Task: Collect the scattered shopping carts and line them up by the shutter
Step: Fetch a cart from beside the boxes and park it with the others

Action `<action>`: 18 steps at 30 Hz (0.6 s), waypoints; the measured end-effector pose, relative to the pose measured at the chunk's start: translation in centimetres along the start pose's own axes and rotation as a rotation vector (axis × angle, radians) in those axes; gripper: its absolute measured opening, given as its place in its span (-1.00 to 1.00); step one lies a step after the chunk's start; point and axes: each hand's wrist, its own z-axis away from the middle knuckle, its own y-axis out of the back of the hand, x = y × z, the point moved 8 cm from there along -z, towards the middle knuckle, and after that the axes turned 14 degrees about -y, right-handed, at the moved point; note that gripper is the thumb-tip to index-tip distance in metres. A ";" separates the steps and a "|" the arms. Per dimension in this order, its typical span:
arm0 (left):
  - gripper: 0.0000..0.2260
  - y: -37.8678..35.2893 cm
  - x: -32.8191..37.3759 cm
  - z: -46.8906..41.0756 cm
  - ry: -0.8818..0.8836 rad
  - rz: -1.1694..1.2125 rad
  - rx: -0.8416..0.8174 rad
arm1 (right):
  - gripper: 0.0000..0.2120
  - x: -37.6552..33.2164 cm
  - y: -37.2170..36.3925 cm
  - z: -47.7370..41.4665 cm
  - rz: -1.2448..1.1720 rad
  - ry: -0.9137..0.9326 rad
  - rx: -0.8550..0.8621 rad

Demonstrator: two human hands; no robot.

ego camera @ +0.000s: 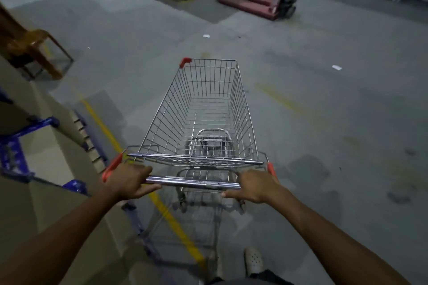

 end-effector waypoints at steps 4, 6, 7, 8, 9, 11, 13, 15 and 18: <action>-0.41 -0.7 -2.0 -1.9 -0.008 -0.067 -0.033 | 0.11 0.9 0.4 -1.5 0.004 -0.063 0.028; -0.36 -1.5 -3.0 -3.0 0.038 -0.092 -0.097 | -0.06 1.4 1.2 -1.6 -0.016 -0.075 0.045; -0.33 -2.1 -3.4 -3.6 0.061 -0.088 -0.143 | -0.15 1.8 1.6 -1.5 -0.030 -0.080 0.048; -0.29 -2.6 -3.6 -4.4 0.070 -0.077 -0.170 | -0.18 2.3 2.1 -1.6 -0.041 -0.096 0.047; -0.25 -2.8 -3.8 -5.2 0.065 -0.066 -0.176 | -0.19 2.8 2.4 -1.7 -0.039 -0.118 0.036; -0.25 -2.8 -3.6 -7.4 0.036 -0.054 -0.163 | -0.18 4.0 3.1 -1.8 -0.014 -0.161 0.029; -0.26 -2.7 -3.2 -10.0 -0.004 -0.039 -0.141 | -0.16 5.8 3.3 -2.6 -0.004 -0.197 0.038; -0.26 -2.8 -2.9 -12.7 -0.037 -0.021 -0.138 | -0.17 8.0 3.5 -3.6 -0.025 -0.219 0.072; -0.23 -3.5 -2.6 -17.1 -0.082 -0.014 -0.177 | -0.22 11.4 3.8 -5.1 -0.032 -0.258 0.104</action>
